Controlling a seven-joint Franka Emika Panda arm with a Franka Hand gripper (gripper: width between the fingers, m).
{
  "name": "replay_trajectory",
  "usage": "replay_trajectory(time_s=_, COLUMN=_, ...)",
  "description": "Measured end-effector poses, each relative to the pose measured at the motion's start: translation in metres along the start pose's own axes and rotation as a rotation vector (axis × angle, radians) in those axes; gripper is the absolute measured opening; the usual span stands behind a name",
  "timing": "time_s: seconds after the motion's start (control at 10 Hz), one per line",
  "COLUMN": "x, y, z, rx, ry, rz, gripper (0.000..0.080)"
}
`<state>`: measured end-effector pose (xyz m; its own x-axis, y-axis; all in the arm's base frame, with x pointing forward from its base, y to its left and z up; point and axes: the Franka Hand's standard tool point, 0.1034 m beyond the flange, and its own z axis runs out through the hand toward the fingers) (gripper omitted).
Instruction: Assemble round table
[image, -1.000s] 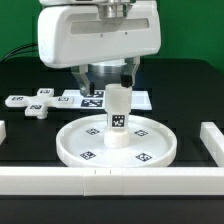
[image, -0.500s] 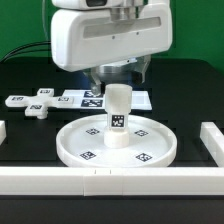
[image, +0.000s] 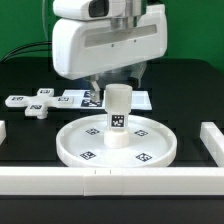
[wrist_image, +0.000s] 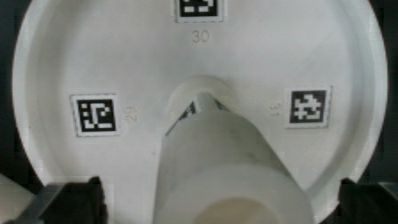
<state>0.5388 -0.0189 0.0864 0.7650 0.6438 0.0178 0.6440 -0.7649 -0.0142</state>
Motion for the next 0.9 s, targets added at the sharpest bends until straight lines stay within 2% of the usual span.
replay_trajectory(time_s=0.4, x=0.000, y=-0.002, z=0.004, rx=0.004, ry=0.000, rz=-0.013, gripper=0.0649)
replay_trajectory(time_s=0.5, x=0.004, y=-0.005, z=0.003, rx=0.003, ry=0.001, rz=-0.019, gripper=0.0560)
replay_trajectory(time_s=0.6, x=0.006, y=-0.006, z=0.003, rx=0.003, ry=0.002, rz=-0.024, gripper=0.0560)
replay_trajectory(time_s=0.7, x=0.008, y=-0.007, z=0.003, rx=0.002, ry=0.002, rz=-0.030, gripper=0.0406)
replay_trajectory(time_s=0.9, x=0.011, y=-0.005, z=0.003, rx=0.001, ry=0.006, rz=-0.067, gripper=0.0407)
